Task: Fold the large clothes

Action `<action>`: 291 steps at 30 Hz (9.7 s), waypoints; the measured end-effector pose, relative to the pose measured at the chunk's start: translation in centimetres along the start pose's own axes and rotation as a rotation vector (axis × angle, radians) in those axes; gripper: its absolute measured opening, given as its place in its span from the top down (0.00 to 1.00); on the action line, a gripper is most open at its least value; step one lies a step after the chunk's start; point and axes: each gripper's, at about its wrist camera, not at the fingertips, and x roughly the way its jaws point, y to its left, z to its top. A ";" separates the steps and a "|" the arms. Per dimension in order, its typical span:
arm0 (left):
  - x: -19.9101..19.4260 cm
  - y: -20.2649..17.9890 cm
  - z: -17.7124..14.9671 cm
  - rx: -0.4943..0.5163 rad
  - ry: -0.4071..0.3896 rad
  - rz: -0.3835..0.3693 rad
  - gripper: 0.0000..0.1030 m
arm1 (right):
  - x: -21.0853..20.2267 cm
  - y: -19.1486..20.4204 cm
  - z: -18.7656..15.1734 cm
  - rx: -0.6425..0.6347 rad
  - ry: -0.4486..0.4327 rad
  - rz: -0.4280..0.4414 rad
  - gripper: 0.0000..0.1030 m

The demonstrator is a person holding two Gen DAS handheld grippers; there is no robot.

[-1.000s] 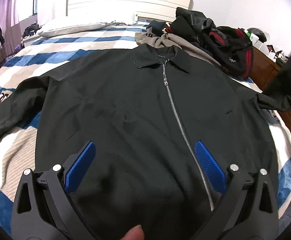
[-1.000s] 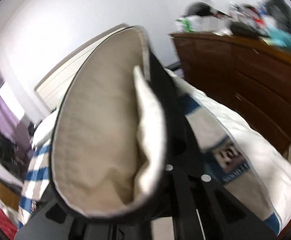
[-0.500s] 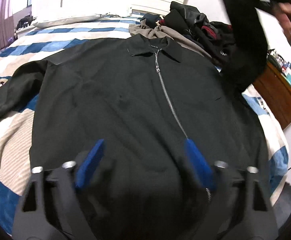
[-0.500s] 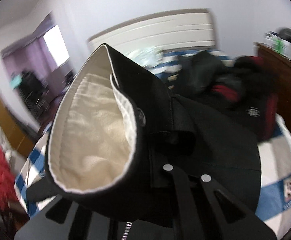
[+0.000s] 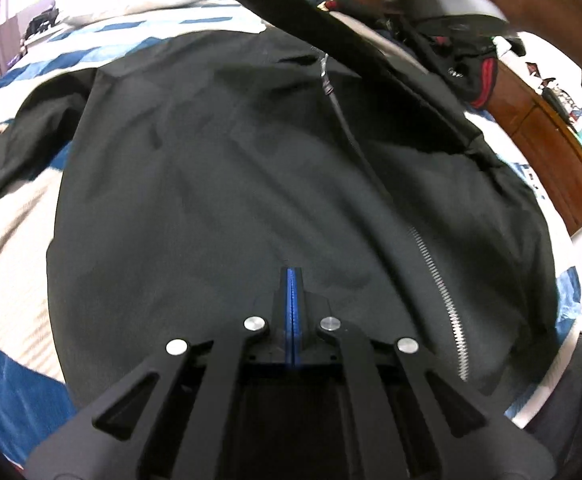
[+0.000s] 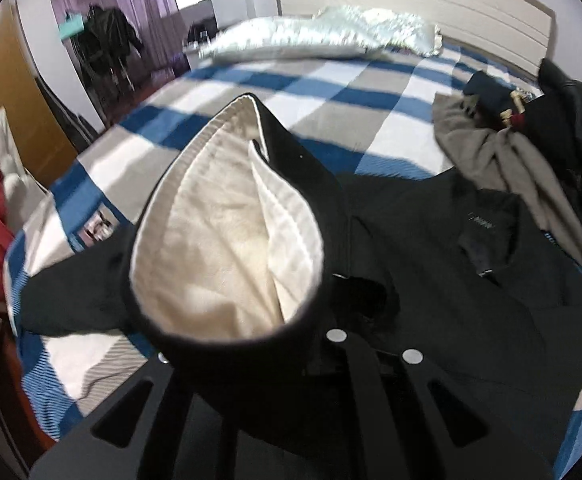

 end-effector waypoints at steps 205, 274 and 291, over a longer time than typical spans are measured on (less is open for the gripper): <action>-20.3 34.9 8.7 -0.665 -0.446 0.253 0.87 | -21.5 -4.3 -38.0 0.096 -0.165 0.209 0.76; 19.0 -21.1 22.3 0.421 0.103 0.238 0.30 | -23.2 -30.0 -40.1 0.855 -0.344 0.121 0.95; 17.5 -18.4 24.7 0.225 0.040 -0.001 0.99 | -23.2 -29.8 -40.1 0.852 -0.355 0.156 0.91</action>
